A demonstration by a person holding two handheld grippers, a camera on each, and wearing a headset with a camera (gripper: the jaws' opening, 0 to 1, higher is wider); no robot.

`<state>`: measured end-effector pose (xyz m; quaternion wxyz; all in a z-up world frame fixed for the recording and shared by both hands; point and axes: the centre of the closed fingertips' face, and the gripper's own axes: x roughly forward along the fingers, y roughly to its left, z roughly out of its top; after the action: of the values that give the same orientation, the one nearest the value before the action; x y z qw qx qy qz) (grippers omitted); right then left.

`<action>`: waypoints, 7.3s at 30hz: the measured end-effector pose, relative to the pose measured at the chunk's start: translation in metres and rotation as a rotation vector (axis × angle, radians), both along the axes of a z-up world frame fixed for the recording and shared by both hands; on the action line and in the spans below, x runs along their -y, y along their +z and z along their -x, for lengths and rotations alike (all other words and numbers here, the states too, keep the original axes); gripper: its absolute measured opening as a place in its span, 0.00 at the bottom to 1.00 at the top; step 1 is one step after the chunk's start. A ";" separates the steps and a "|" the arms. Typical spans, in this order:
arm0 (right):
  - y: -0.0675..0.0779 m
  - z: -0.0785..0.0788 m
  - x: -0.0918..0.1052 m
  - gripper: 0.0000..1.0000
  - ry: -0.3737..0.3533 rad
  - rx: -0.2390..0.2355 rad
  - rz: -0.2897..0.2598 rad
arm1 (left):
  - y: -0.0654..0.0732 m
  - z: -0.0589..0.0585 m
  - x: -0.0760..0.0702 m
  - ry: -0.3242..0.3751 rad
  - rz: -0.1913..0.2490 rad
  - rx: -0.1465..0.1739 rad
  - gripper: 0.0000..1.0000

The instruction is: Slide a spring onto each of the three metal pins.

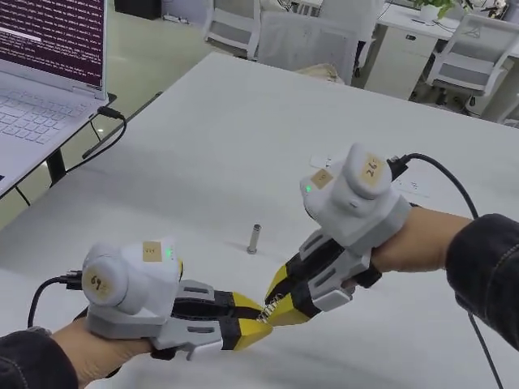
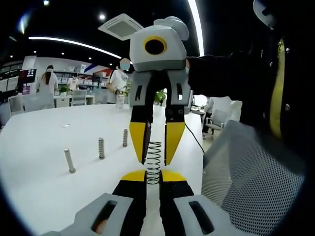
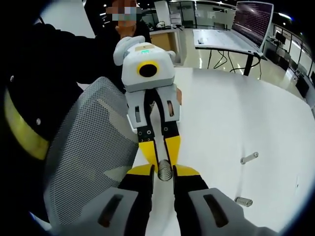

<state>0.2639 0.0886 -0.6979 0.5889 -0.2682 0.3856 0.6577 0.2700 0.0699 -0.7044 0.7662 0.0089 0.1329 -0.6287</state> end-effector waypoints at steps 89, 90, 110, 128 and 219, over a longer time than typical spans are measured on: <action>0.002 -0.007 0.011 0.07 -0.014 0.000 0.155 | 0.005 -0.004 0.007 0.034 0.014 0.024 0.41; 0.002 -0.007 0.011 0.07 -0.015 -0.001 0.153 | 0.005 -0.006 0.007 0.046 0.013 0.022 0.47; 0.004 -0.010 0.010 0.08 -0.014 0.008 0.148 | 0.000 -0.017 0.000 0.131 -0.003 -0.003 0.85; 0.007 -0.017 0.010 0.08 -0.015 0.016 0.148 | -0.001 -0.025 -0.024 0.208 -0.015 0.034 0.94; -0.013 -0.165 0.002 0.08 -0.050 0.180 0.235 | -0.018 -0.041 -0.070 0.348 -0.077 0.070 0.88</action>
<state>0.4291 0.0864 -0.7112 0.6019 -0.3835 0.4123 0.5663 0.3109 0.1395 -0.7229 0.8666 0.0371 0.1296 -0.4805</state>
